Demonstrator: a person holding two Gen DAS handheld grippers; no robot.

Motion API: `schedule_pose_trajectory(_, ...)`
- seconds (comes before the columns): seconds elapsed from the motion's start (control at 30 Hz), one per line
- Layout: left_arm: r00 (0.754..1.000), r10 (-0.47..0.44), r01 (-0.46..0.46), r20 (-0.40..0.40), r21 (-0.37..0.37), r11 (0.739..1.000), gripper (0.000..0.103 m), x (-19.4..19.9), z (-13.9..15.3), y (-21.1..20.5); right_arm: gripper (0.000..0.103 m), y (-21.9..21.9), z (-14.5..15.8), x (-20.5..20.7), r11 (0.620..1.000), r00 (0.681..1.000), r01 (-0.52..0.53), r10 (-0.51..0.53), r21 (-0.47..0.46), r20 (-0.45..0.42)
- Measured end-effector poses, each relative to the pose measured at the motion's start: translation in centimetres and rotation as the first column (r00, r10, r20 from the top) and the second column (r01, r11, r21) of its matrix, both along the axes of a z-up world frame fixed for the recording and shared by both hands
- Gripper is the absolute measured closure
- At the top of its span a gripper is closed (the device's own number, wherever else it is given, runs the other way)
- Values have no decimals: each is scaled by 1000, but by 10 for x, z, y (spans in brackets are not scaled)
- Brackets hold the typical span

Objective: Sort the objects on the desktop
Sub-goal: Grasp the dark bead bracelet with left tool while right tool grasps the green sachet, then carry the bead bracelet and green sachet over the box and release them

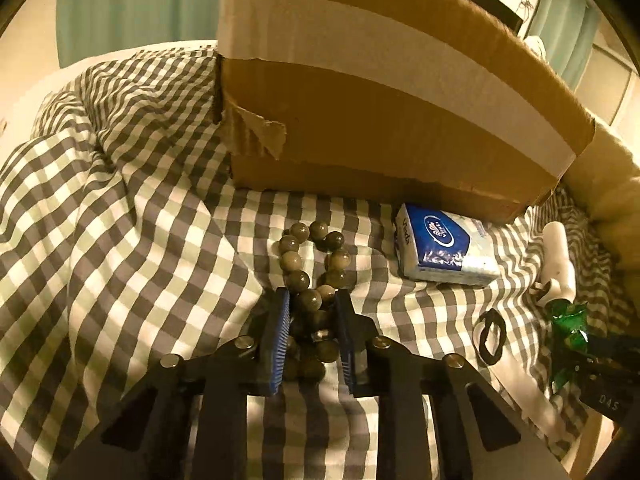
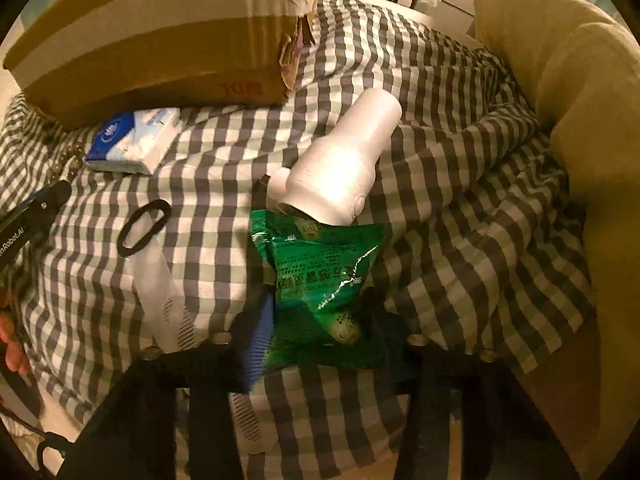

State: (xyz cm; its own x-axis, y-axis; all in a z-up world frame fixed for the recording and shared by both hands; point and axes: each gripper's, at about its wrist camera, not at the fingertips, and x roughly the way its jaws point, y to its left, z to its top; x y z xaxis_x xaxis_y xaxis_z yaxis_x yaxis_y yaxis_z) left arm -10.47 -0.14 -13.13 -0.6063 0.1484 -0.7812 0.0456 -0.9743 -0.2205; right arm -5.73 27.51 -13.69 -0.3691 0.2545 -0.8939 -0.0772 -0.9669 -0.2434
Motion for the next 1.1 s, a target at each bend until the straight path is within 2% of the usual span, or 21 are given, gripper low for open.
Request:
schedule_pose_trajectory(0.2, 1000, -14, 14, -6, 17, 1000, 89, 16, 10, 0, 63, -9, 11, 13, 999, 999, -25, 24, -46, -27)
schedule_pose_trajectory(0.47, 999, -26, 26, -20, 15, 1000, 90, 34, 15, 11, 63, -24, 30, 23, 993, 996, -62, 54, -104, -74)
schedule_pose_trajectory(0.5, 999, -23, 23, -23, 20, 1000, 90, 24, 15, 3, 63, -24, 31, 24, 992, 995, -65, 57, -111, -78)
schedule_pose_trajectory(1.1, 987, 24, -17, -156, 45, 999, 91, 41, 72, -11, 64, -42, 72, 46, 962, 974, -158, 114, -223, -197)
